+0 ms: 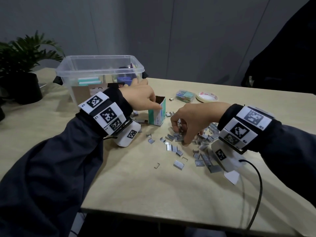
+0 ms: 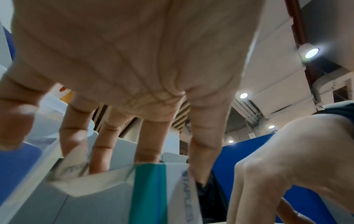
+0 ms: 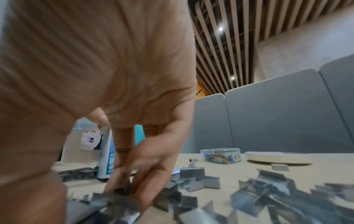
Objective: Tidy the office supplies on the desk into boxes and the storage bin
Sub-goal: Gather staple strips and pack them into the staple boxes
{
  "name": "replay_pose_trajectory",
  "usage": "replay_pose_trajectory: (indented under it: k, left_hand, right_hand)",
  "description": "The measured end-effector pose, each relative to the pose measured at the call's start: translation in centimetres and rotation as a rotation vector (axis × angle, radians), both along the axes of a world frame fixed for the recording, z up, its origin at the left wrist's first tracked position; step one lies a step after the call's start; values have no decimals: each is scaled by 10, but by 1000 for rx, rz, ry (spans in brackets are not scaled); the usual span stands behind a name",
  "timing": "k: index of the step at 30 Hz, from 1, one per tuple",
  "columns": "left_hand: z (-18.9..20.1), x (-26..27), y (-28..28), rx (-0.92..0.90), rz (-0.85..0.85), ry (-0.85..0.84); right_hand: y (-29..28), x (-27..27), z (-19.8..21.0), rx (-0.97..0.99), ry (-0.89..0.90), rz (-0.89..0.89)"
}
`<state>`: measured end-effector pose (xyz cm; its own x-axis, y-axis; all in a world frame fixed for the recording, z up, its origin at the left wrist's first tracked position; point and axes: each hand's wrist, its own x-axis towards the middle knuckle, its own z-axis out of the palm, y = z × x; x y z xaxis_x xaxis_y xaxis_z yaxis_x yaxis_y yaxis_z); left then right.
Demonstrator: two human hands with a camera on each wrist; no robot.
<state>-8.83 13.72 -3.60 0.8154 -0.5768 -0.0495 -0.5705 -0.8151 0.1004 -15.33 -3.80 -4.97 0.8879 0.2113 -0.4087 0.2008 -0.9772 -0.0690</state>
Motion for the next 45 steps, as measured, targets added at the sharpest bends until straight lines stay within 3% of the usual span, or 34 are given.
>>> replay_pose_trajectory:
  k: [9, 15, 20, 27, 33, 40, 45]
  left_hand:
    - [2, -2, -5, 143, 46, 141]
    - [9, -4, 7, -117, -17, 43]
    - [13, 1, 18, -326, -47, 9]
    - [6, 10, 20, -404, -147, 304]
    - [3, 19, 27, -485, -142, 374]
    - [3, 24, 31, -487, -187, 384]
    - [14, 23, 49, -631, -127, 438]
  right_hand:
    - [-4, -2, -5, -1, -41, 83]
    - [-12, 0, 1, 47, -83, 65]
    - [-18, 2, 31, 318, -213, 16]
    - [5, 14, 49, 629, -462, 60]
    - [13, 30, 27, 410, -573, 183]
    - [33, 33, 28, 118, -492, 186]
    - [39, 38, 30, 142, -386, 167]
